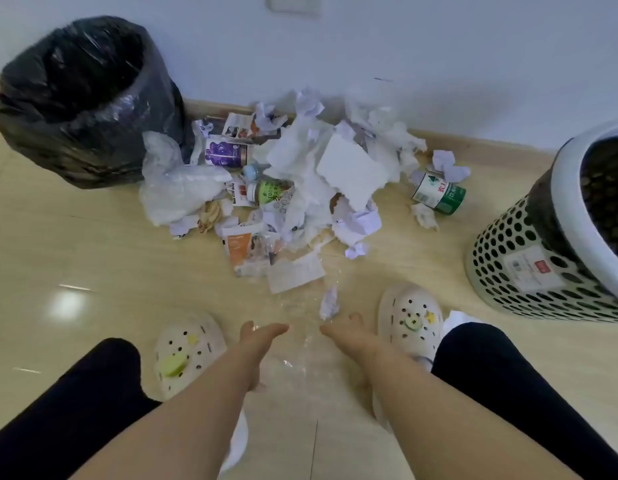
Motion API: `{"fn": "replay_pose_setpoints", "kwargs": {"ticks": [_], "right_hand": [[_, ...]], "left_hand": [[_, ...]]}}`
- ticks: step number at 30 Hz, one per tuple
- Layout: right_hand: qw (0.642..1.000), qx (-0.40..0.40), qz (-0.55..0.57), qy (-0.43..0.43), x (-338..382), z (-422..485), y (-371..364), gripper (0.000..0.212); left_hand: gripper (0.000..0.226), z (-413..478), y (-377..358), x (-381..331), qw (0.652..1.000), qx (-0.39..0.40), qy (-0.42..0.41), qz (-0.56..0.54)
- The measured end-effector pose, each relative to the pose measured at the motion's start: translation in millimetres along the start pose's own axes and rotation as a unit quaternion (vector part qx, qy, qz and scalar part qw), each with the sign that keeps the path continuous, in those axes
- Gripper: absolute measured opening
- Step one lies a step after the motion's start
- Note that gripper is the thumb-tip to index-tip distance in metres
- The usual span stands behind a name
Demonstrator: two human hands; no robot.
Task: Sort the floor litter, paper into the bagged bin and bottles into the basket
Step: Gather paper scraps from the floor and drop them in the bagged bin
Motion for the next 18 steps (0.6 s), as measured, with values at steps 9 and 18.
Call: {"fn": "replay_pose_setpoints", "kwargs": {"ticks": [9, 18], "right_hand": [[0.987, 0.083, 0.134, 0.011, 25.5, 4.8, -35.1, 0.050], [0.948, 0.085, 0.303, 0.053, 62.4, -3.2, 11.0, 0.066]], "left_hand": [[0.023, -4.9, -36.6, -28.9, 0.994, 0.106, -0.009, 0.012], [0.026, -52.0, -56.9, -132.1, 0.935, 0.134, -0.246, 0.220]]}}
Point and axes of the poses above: each hand's wrist, its own z-axis towards the middle knuckle, its own y-axis out of the back of the hand, x = y × z, the point moved 8 cm from there along z, towards the middle knuckle, and after that the axes turned 6 degrees about -z, right-handed, at the moved point
